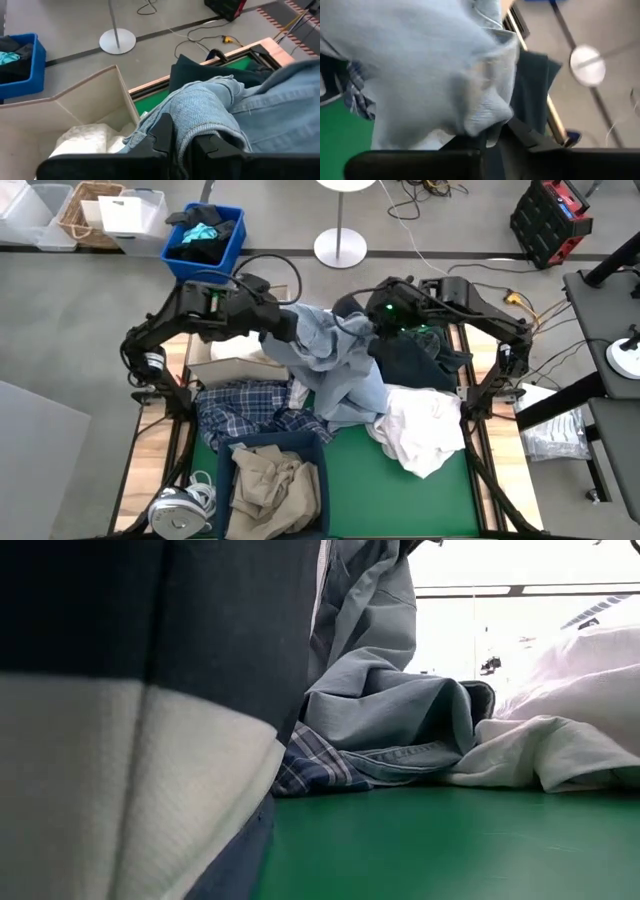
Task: Sort clothes
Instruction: Put the light blue pants into the blue laundry organizer
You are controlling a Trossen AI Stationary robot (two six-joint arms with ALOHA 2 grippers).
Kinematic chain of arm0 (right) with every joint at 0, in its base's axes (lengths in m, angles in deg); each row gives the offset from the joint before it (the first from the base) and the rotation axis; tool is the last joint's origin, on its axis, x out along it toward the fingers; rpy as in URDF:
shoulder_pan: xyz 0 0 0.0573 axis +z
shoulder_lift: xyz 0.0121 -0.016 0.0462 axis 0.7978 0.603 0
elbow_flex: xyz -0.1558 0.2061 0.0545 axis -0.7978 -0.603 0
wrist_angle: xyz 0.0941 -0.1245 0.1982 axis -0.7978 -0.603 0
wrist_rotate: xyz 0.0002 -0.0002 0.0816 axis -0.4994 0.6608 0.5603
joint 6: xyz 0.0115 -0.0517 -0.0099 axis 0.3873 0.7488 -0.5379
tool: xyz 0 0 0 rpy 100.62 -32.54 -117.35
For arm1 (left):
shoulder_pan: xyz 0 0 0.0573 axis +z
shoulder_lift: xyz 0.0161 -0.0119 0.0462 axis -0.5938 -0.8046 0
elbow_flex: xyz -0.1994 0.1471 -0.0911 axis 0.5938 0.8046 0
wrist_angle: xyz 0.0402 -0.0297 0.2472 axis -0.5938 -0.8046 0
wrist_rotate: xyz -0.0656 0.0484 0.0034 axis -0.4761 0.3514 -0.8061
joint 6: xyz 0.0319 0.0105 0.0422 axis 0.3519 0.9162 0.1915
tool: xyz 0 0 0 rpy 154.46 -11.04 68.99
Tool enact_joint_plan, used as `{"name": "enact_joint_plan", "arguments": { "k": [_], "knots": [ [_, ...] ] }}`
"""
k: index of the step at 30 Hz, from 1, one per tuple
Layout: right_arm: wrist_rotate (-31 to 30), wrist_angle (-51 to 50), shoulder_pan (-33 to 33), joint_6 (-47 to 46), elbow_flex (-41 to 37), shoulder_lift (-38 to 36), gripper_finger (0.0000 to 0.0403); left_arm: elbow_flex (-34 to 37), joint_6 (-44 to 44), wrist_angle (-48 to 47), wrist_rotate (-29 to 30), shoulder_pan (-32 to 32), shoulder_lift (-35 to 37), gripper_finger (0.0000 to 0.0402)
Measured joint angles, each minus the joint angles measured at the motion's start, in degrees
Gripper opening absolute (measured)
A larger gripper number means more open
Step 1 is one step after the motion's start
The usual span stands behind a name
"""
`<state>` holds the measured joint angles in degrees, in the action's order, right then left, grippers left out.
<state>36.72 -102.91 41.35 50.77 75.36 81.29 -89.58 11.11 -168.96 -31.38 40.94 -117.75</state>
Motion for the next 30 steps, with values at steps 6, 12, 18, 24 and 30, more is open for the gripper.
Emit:
{"name": "enact_joint_plan", "arguments": {
  "k": [6,12,18,24,30],
  "knots": [
    [6.8,1.2,0.2,8.4,0.0,-4.2,0.011,0.0,0.2,0.0,5.4,0.2,1.5,0.0009],
    [5.3,1.8,0.0,4.8,0.0,-8.0,0.0209,0.0,0.3,0.0,9.0,1.4,1.5,0.0009],
    [6.9,6.9,7.2,7.1,0.1,-9.4,0.0281,0.0,0.1,0.0,10.6,3.6,0.1,0.0009],
    [2.5,13.1,15.2,12.3,-1.1,-5.2,0.0301,0.0,0.7,2.5,9.6,8.4,-1.4,0.0009],
    [1.0,18.7,15.3,16.4,-7.3,0.3,0.0294,0.0,5.1,5.6,3.5,15.3,-3.4,0.0009]
  ]
}}
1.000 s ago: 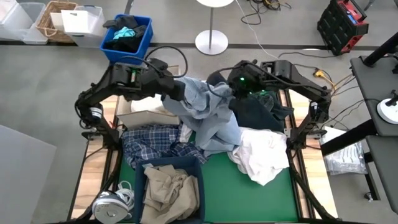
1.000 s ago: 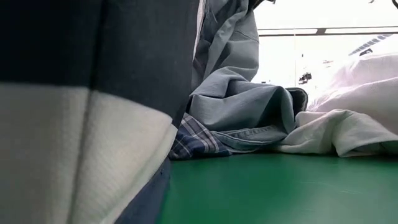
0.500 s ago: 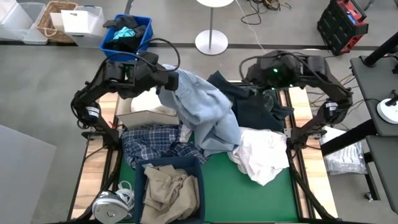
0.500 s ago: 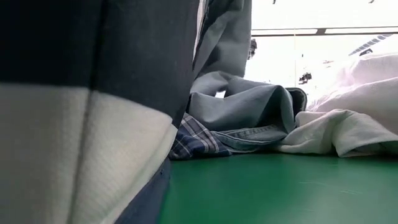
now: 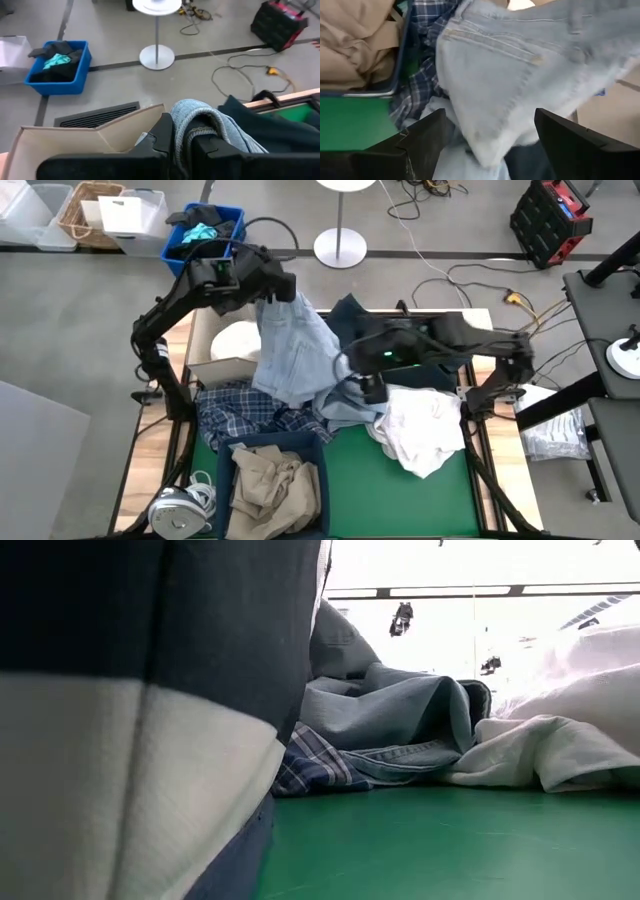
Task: Sort clothes
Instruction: Put the light blue pants into the blue laundry organizer
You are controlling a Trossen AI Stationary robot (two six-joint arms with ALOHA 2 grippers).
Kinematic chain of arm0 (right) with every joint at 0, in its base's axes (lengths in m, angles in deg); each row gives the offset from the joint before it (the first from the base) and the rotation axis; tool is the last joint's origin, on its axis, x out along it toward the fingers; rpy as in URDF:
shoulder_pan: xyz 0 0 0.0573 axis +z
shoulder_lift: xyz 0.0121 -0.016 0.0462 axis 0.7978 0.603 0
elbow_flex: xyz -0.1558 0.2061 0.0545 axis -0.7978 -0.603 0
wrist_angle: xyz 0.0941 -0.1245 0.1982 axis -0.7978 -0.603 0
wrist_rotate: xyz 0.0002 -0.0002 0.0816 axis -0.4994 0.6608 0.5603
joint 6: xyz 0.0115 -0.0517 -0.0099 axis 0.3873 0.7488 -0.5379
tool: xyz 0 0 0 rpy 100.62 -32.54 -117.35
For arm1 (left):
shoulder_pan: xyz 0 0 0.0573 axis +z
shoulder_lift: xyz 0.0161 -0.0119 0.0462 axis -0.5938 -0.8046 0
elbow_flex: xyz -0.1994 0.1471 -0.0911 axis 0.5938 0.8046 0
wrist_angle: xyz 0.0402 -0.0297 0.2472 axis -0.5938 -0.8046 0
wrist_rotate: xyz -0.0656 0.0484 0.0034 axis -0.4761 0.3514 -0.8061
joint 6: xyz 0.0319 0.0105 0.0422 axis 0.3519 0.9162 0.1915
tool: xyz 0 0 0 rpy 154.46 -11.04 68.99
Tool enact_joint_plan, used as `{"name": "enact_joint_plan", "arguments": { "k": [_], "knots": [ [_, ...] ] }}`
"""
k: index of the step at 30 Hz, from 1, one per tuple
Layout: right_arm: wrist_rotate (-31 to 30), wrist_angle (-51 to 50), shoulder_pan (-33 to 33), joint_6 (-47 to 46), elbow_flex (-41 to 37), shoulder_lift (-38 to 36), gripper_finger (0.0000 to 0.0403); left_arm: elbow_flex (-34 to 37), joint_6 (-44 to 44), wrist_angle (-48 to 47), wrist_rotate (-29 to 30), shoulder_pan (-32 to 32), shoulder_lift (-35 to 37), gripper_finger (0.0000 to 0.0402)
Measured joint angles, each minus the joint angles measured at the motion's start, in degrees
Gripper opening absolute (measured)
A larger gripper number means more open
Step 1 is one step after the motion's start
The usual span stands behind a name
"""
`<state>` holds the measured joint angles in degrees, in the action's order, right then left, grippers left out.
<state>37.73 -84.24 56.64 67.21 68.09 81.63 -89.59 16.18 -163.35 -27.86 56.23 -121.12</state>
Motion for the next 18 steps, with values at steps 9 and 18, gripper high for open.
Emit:
{"name": "enact_joint_plan", "arguments": {
  "k": [9,18],
  "knots": [
    [1.6,31.4,-0.4,6.7,-16.5,2.9,0.0274,0.0,6.4,0.0,-7.7,6.2,-1.8,0.0009],
    [1.3,40.7,-0.2,7.9,-22.1,6.8,0.0271,0.0,10.7,0.0,-9.4,6.7,-1.3,0.0009]
  ]
}}
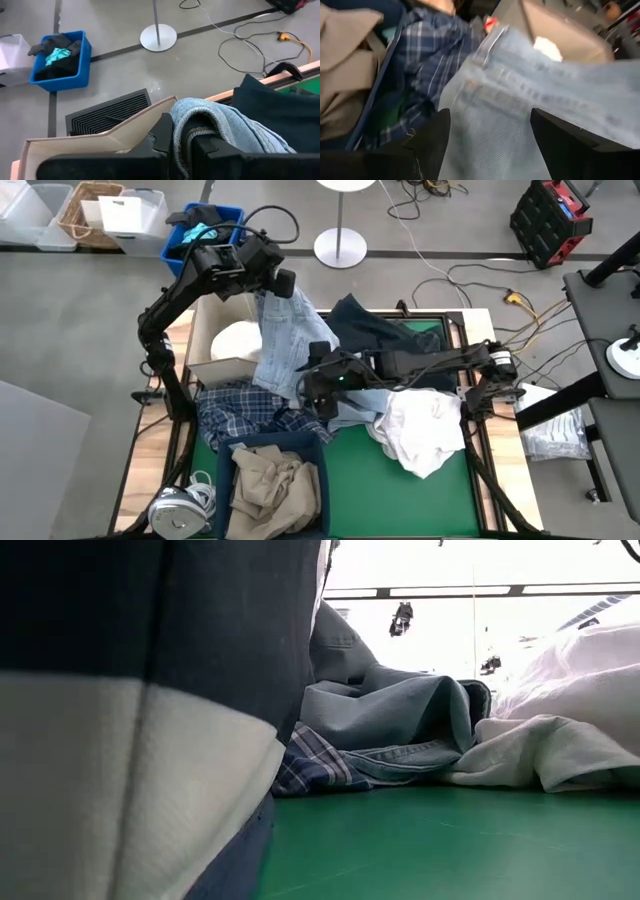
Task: Sort clothes
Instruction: Put the light blue pants into the blue laundry organizer
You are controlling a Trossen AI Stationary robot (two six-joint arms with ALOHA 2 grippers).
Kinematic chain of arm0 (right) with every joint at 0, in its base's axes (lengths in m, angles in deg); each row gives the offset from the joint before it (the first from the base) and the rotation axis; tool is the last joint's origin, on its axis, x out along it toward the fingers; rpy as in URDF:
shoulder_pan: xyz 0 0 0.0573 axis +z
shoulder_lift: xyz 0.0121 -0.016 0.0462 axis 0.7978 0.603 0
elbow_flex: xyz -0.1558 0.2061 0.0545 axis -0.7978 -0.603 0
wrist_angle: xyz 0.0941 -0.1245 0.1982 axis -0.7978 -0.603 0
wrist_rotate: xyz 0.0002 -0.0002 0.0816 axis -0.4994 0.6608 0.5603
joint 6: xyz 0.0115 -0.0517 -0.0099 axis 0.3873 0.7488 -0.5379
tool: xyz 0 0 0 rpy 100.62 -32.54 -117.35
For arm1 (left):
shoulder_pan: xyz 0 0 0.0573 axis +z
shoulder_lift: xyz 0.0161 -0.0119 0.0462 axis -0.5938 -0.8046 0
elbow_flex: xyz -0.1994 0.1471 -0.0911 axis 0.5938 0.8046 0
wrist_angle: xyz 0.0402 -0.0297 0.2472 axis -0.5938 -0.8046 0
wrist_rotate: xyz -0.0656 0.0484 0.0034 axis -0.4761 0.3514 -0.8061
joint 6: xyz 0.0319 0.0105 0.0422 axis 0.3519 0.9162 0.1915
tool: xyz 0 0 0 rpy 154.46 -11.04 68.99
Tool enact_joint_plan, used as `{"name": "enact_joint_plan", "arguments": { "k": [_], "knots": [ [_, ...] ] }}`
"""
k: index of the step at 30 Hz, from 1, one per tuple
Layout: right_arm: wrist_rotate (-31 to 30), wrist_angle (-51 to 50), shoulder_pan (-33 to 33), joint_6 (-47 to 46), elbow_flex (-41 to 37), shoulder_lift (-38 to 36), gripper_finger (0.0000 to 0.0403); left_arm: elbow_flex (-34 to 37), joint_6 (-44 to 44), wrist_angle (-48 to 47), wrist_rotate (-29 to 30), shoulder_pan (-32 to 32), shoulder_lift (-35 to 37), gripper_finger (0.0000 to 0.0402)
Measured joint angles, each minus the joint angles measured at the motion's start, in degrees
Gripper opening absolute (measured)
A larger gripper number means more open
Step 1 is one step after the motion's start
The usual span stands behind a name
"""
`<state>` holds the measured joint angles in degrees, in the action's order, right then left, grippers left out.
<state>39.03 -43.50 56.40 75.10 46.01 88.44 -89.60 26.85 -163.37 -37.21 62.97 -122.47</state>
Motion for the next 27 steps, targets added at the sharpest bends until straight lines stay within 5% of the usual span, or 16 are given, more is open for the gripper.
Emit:
{"name": "enact_joint_plan", "arguments": {
  "k": [6,11,15,21,27],
  "knots": [
    [-9.0,-0.2,0.0,0.4,-0.7,4.4,0.0288,0.0,1.5,0.0,-3.4,0.0,0.2,0.0009],
    [-10.5,1.7,-1.0,1.7,-0.9,7.1,0.0272,0.0,2.6,-0.3,-5.9,0.0,0.2,0.0009],
    [-10.6,2.3,-1.3,1.6,-1.0,7.7,0.0208,0.0,3.0,-2.2,-6.0,-0.1,0.2,0.0009],
    [-10.6,0.7,-2.2,0.8,-1.0,7.1,0.0035,0.0,4.7,-3.6,-6.9,-0.2,0.2,0.0009],
    [-10.3,-3.1,-2.6,-2.8,-1.0,0.6,0.0011,0.0,10.5,-3.6,-18.5,-0.2,0.9,0.0009]
  ]
}}
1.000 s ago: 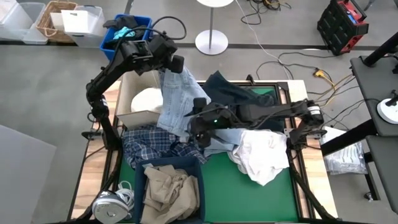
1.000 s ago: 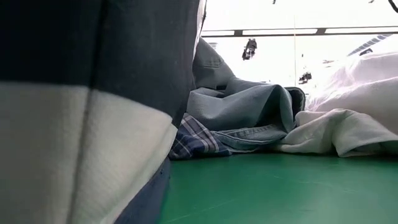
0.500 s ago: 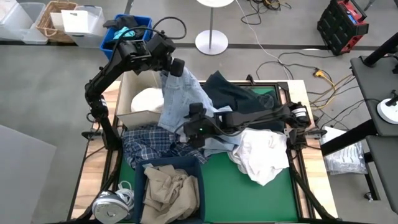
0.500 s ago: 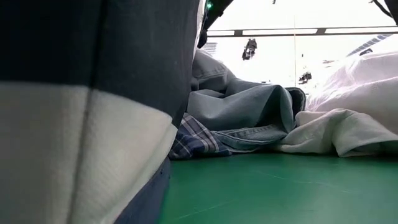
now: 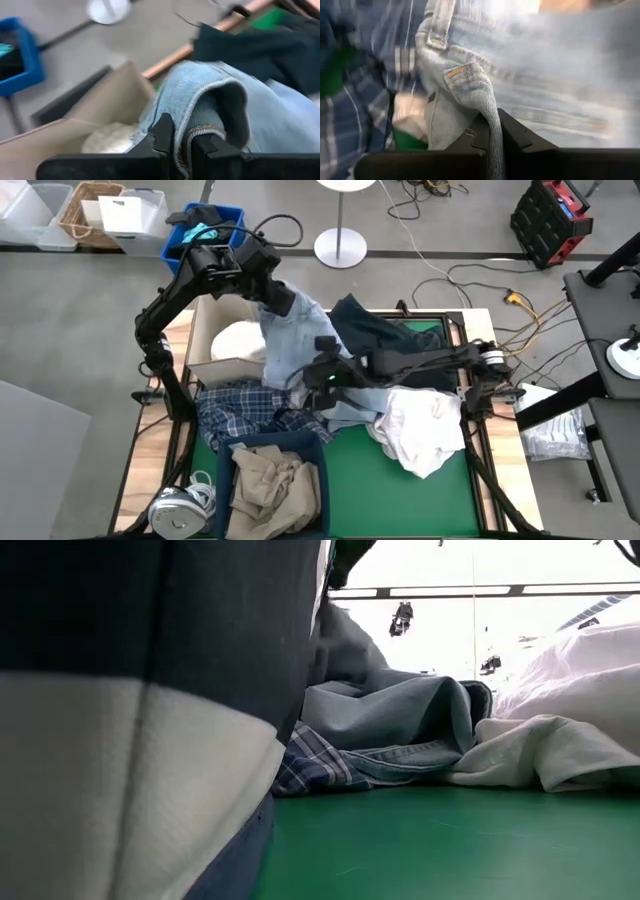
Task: Sort clothes
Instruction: Put the light blue pants into the blue laundry organizer
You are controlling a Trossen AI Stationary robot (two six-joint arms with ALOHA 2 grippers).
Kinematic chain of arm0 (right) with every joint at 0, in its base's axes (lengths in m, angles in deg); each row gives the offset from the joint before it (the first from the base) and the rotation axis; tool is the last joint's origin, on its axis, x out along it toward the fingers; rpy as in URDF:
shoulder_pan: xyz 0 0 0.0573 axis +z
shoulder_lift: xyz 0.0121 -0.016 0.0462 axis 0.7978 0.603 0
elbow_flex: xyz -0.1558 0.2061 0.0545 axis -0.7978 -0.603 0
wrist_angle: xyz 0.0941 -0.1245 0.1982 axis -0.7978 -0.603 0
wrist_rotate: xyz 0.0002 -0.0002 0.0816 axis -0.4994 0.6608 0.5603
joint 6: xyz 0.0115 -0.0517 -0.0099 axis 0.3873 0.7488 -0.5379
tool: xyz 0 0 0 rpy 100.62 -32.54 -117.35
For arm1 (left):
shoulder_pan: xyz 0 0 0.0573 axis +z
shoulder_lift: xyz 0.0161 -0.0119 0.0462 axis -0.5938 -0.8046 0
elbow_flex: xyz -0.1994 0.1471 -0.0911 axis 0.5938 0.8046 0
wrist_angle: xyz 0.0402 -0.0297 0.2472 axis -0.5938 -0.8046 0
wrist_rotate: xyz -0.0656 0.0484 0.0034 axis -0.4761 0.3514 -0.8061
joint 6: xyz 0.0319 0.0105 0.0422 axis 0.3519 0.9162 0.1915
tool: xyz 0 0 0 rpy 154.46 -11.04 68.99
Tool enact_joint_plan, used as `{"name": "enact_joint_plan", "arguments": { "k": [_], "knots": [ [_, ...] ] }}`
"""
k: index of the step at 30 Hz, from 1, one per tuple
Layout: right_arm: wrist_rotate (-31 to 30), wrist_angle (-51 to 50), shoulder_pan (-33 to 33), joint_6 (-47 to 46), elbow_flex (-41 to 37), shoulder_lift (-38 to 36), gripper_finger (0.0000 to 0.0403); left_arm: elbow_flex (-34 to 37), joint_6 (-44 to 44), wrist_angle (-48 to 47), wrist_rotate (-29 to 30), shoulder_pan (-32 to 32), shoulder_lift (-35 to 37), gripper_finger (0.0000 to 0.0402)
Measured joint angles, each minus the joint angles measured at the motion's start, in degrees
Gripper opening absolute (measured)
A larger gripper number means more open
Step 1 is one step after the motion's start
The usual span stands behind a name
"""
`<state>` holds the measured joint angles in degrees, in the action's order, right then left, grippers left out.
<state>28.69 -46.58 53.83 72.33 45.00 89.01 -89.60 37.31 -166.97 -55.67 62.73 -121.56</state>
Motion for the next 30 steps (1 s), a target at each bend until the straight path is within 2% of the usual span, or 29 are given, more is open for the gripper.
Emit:
{"name": "enact_joint_plan", "arguments": {
  "k": [4,11,17,20,22,24,27,30],
  "knots": [
    [0.1,-0.2,-0.1,-3.1,0.0,-8.8,0.001,0.0,1.4,-0.4,-6.0,-0.2,1.3,0.0009],
    [-1.6,-2.5,-4.5,-12.5,-0.2,-24.1,0.0009,0.0,-0.2,-2.0,-8.1,-1.7,5.3,0.0009],
    [-1.8,-6.2,-11.9,-22.7,-1.8,-31.5,0.0009,0.0,-4.2,-0.4,-18.3,-4.5,9.8,0.0009],
    [-1.8,-5.4,-14.2,-27.6,-1.9,-33.1,0.0009,0.0,-6.5,5.5,-20.9,-7.3,11.5,0.0009],
    [-1.9,-4.1,-15.1,-28.4,-1.9,-33.3,0.0009,0.0,-8.3,10.8,-21.3,-9.7,12.3,0.0009],
    [-1.8,-2.0,-15.6,-27.9,-1.5,-33.3,0.0009,0.0,-10.6,17.0,-24.5,-11.6,12.8,0.0009],
    [-0.1,2.7,-15.6,-24.4,1.9,-33.8,0.0009,0.0,-14.1,26.7,-30.3,-13.1,14.3,0.0009],
    [3.5,4.2,-15.6,-23.2,7.7,-34.7,0.0009,0.0,-15.1,35.5,-31.5,-14.4,16.3,0.0009]
  ]
}}
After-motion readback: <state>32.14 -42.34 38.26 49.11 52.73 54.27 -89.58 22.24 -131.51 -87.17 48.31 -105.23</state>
